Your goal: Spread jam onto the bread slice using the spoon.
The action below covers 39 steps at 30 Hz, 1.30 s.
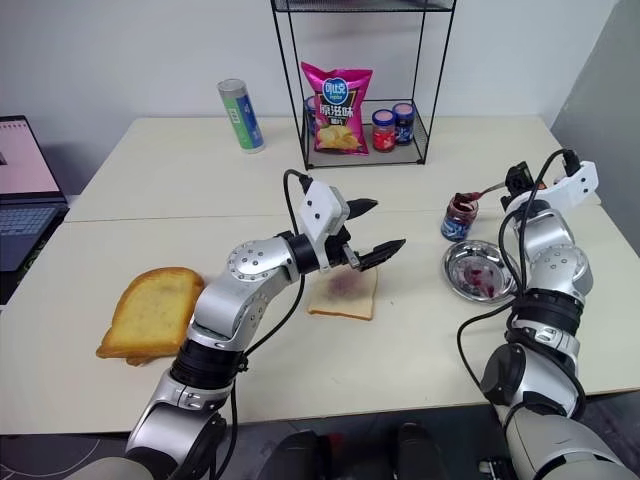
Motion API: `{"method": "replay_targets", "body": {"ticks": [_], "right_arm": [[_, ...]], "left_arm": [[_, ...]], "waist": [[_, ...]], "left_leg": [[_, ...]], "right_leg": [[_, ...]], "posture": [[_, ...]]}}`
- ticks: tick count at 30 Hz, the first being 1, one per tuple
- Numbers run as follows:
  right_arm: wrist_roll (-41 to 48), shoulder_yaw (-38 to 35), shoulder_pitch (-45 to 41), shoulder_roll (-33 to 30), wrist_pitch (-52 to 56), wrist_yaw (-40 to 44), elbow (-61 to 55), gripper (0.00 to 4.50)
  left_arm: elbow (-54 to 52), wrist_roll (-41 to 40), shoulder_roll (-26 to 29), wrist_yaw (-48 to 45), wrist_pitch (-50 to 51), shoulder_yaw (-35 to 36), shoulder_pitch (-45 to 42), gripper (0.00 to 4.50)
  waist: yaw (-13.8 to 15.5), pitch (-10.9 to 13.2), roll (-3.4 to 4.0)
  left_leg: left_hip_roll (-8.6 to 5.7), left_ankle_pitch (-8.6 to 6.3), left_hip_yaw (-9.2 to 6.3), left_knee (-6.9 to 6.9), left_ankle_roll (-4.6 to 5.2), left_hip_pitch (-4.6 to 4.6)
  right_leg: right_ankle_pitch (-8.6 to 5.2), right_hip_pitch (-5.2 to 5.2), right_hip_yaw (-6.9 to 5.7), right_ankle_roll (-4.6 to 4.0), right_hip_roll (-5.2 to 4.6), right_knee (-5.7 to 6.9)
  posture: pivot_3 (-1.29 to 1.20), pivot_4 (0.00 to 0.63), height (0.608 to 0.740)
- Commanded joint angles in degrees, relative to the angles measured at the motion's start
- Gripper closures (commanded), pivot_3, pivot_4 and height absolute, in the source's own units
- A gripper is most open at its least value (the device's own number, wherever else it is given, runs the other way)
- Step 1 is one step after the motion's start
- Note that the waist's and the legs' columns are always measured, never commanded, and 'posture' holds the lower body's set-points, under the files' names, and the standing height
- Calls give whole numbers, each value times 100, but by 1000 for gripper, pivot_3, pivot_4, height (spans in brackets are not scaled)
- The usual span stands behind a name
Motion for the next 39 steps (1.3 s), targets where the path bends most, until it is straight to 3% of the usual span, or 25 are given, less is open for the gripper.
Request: {"method": "replay_targets", "body": {"ticks": [1,13,20,25,33,39], "right_arm": [[197,-104,25,-116,64,-22,-409,4467],[530,-292,260,-32,258,-346,-934,4467],[1327,-628,203,256,354,-735,-1416,4467],[1996,-431,227,515,718,-1008,-2182,4467],[3107,854,842,1210,1535,-1372,-3971,4467],[2726,1926,1476,1181,1690,-945,-4506,4467]], "left_arm": [[-205,-2,-7,-42,-129,-23,-89,0],[-143,-8,-16,-82,-133,-9,-133,0],[-205,-115,-52,-122,-126,87,-133,0],[-297,-226,62,-111,-120,288,-100,0],[-1969,-982,1125,-241,742,1198,1220,0],[-2866,-1321,1743,-259,1039,1713,2643,0]], "waist": [[0,0,0],[-1,0,0],[0,0,0],[-5,1,1],[-113,0,5],[-108,0,5]], "left_leg": [[0,0,0,0,0,0],[0,0,0,0,0,0],[0,0,0,0,0,0],[3,0,-1,-2,0,0],[16,0,-5,-11,0,3],[3,-1,-6,-4,1,-1]], "right_leg": [[0,0,0,0,0,0],[0,0,0,0,0,-1],[0,0,0,1,0,0],[0,-2,0,0,1,1],[-1,-3,1,-1,1,5],[-3,0,-3,3,-5,-8]], "posture": [[0,150,740],[0,150,740],[0,150,740],[0,150,740],[0,150,740],[0,150,740]]}}
